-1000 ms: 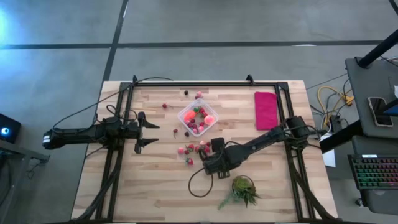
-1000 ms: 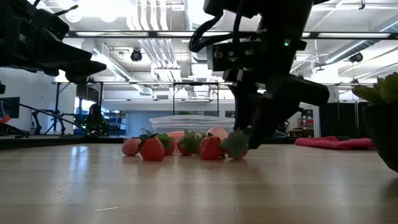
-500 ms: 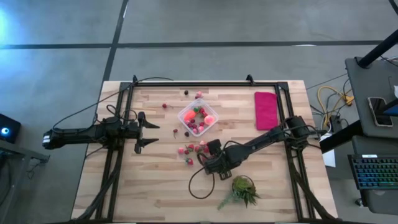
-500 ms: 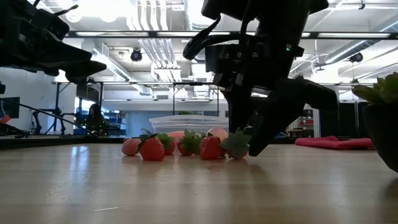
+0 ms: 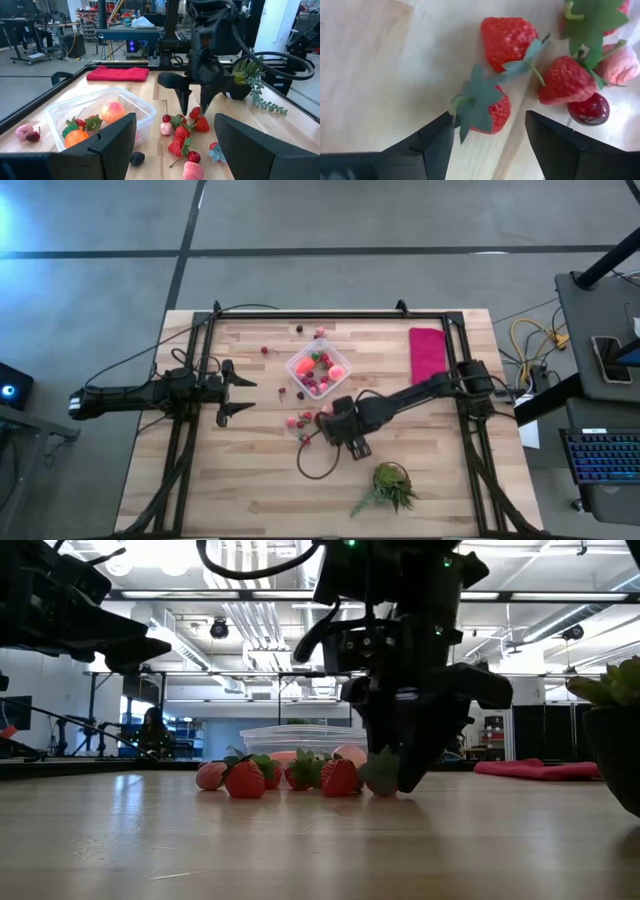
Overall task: Pick and placing Produce into tupperware
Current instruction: Put the red strawberry into the transparent container
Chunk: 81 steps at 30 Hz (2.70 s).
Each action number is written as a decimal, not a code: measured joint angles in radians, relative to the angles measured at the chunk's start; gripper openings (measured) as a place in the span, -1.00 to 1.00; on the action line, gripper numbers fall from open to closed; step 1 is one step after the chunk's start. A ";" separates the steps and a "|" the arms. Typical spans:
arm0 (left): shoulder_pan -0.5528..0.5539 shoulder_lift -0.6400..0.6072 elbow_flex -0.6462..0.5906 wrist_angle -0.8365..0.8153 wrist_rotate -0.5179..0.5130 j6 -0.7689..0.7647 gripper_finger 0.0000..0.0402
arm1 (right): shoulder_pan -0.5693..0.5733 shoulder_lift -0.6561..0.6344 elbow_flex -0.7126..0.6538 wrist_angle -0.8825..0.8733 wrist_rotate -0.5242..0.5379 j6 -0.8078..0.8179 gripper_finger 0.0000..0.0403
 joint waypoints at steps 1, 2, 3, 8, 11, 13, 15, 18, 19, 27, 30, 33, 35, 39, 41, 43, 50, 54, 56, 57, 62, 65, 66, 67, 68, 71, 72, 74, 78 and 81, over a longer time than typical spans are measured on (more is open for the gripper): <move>0.000 0.000 0.000 0.000 0.000 0.000 0.27 | -0.005 0.000 0.000 0.000 -0.001 -0.001 0.15; 0.000 0.000 0.000 0.000 0.000 0.000 0.27 | -0.010 0.000 0.000 0.000 -0.004 -0.001 0.14; 0.000 0.001 0.000 0.000 0.000 0.000 0.27 | -0.012 0.000 0.000 0.000 -0.005 -0.001 0.14; 0.000 0.000 0.000 0.000 0.000 0.000 0.27 | -0.012 0.000 0.000 0.003 -0.032 -0.002 0.10; 0.000 0.000 0.000 0.000 0.000 0.000 0.27 | -0.011 0.000 0.000 0.005 -0.054 -0.006 0.09; 0.000 0.000 0.000 0.000 0.000 0.000 0.27 | -0.012 0.000 0.000 0.007 -0.064 -0.008 0.09; 0.000 0.000 0.000 0.000 0.000 0.000 0.27 | -0.012 0.000 0.000 0.011 -0.068 -0.008 0.09; 0.000 0.000 0.000 0.000 0.000 0.000 0.27 | -0.012 0.000 0.000 0.026 -0.068 -0.005 0.09; 0.000 0.000 0.000 0.000 0.000 0.000 0.27 | -0.012 0.000 0.000 0.035 -0.068 -0.005 0.09; 0.000 0.001 0.000 0.000 0.000 0.000 0.27 | -0.013 0.000 0.000 0.065 -0.071 0.004 0.09; 0.000 0.000 0.000 0.000 0.000 0.000 0.27 | -0.018 0.001 0.000 0.065 -0.071 0.017 0.09; 0.000 0.000 0.000 0.000 0.000 0.000 0.27 | -0.022 0.001 0.000 0.066 -0.068 0.029 0.09; 0.000 0.000 0.000 0.000 0.000 0.000 0.27 | -0.023 0.002 0.000 0.066 -0.062 0.036 0.09; 0.000 0.000 0.000 0.000 0.000 0.000 0.27 | -0.025 0.002 0.000 0.066 -0.061 0.054 0.09; 0.000 0.000 0.000 0.000 0.000 0.000 0.27 | -0.025 0.002 0.000 0.065 -0.061 0.067 0.08; 0.000 0.000 0.000 0.000 0.000 0.000 0.27 | -0.025 0.002 0.000 0.064 -0.063 0.081 0.05; 0.000 0.000 0.000 0.000 0.000 0.000 0.27 | -0.025 0.002 0.000 0.064 -0.073 0.122 -0.15; 0.000 0.000 0.000 0.000 0.000 0.000 0.27 | -0.025 0.002 0.000 0.063 -0.073 0.154 -0.21; 0.000 0.000 0.000 0.000 0.000 0.000 0.27 | -0.025 0.001 0.001 0.063 -0.075 0.180 -0.24; 0.000 0.000 0.000 0.000 0.000 0.000 0.27 | -0.025 -0.001 0.001 0.062 -0.075 0.191 -0.25; 0.000 0.001 0.000 0.000 0.000 0.000 0.27 | -0.025 -0.044 0.001 0.053 -0.076 0.254 -0.29; 0.000 0.001 0.000 0.000 0.000 0.000 0.27 | -0.025 -0.098 0.001 0.053 -0.076 0.293 -0.31; 0.000 0.000 0.000 0.000 0.000 0.000 0.27 | -0.025 -0.119 0.001 0.053 -0.076 0.304 -0.31; 0.000 0.000 0.000 0.000 0.000 0.000 0.27 | -0.026 -0.136 0.002 0.054 -0.074 0.317 -0.31; 0.000 0.000 0.000 0.000 0.000 0.000 0.27 | -0.030 -0.155 0.004 0.054 -0.071 0.327 -0.31; 0.000 0.000 0.000 0.000 0.000 0.000 0.27 | -0.048 -0.194 0.022 0.057 -0.018 0.369 -0.30; 0.000 0.000 0.000 -0.001 0.000 0.000 0.27 | -0.060 -0.199 0.034 0.057 0.014 0.385 -0.30; 0.000 0.000 0.000 0.000 0.000 0.000 0.27 | -0.094 -0.204 0.058 0.056 0.069 0.406 -0.30; 0.000 0.000 0.000 0.000 0.000 0.000 0.27 | -0.194 -0.179 0.135 0.061 0.113 0.420 -0.30; 0.000 0.000 0.000 0.000 -0.001 0.000 0.27 | -0.276 -0.140 0.179 0.053 0.110 0.420 -0.30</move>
